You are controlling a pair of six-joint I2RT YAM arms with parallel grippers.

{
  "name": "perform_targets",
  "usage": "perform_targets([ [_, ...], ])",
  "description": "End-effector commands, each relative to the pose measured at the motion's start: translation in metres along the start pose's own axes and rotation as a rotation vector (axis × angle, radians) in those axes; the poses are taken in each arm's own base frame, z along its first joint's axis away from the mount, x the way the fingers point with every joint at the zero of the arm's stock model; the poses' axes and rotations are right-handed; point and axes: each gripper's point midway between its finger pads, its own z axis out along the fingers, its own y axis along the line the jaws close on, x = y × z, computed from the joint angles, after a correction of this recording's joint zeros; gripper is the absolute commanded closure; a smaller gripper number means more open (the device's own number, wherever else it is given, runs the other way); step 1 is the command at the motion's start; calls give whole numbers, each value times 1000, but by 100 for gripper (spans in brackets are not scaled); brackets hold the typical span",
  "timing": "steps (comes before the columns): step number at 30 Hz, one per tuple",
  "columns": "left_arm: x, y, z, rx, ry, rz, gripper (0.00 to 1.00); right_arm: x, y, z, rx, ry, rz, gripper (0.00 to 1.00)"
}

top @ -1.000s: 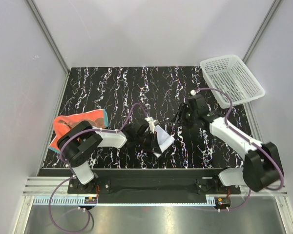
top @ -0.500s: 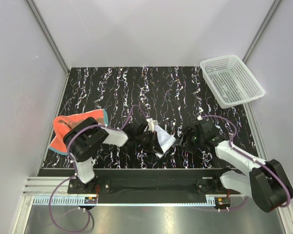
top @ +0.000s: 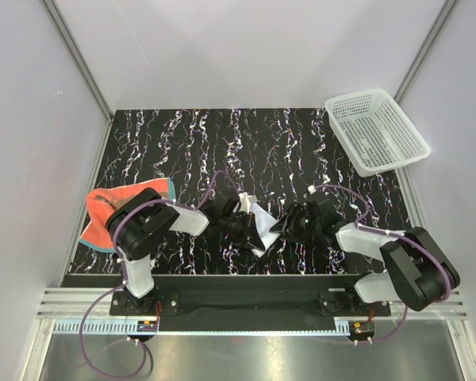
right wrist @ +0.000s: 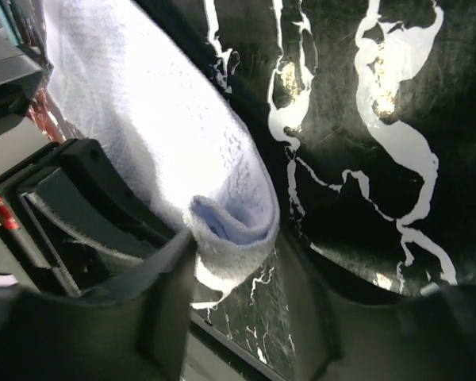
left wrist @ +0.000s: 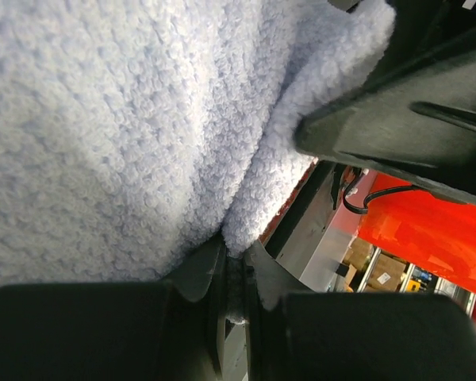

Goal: Roll the towels
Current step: Roll the towel

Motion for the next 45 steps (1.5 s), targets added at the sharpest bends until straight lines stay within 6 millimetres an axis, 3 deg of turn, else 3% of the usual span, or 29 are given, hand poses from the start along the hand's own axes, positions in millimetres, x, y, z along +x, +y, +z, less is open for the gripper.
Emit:
perform_targets([
  [1,7,17,4,-43,33,-41,96,0,6,8,-31,-3,-16,51],
  [2,6,15,4,-37,33,-41,96,0,7,9,-34,-2,-18,57],
  [3,5,13,3,-32,31,-39,96,2,7,10,-34,6,-20,72],
  [7,-2,7,0,-40,3,-17,95,7,0,11,20,35,-21,89],
  [9,-2,10,-5,-96,-7,-5,90,2,2,10,47,34,-28,92],
  [10,-12,7,-11,-132,-59,59,87,0,2,8,59,34,-39,93],
  [11,-11,7,-13,-165,-65,87,80,-1,2,6,86,44,-37,94],
  [12,-6,11,-19,-225,-54,91,64,0,-2,3,122,50,-34,94],
  [13,-16,5,-25,-273,-104,165,59,4,-9,-1,166,73,-36,95],
  [16,-21,5,-39,-414,-141,252,44,2,-8,-5,209,96,-45,96],
  [17,-23,-1,-44,-432,-161,278,43,-1,-3,-6,209,97,-49,96],
  [18,-26,5,-52,-508,-182,303,41,1,-5,-5,220,111,-50,96],
  [24,-31,-49,-71,-678,-348,608,41,3,-9,-7,274,156,-47,96],
  [30,-17,-79,-57,-726,-405,841,42,1,-6,-9,322,194,-51,96],
  [37,2,-61,-9,-785,-296,959,42,1,-4,-8,325,213,-54,96],
  [45,3,-45,11,-802,-264,959,42,4,-3,-11,313,222,-55,96],
])
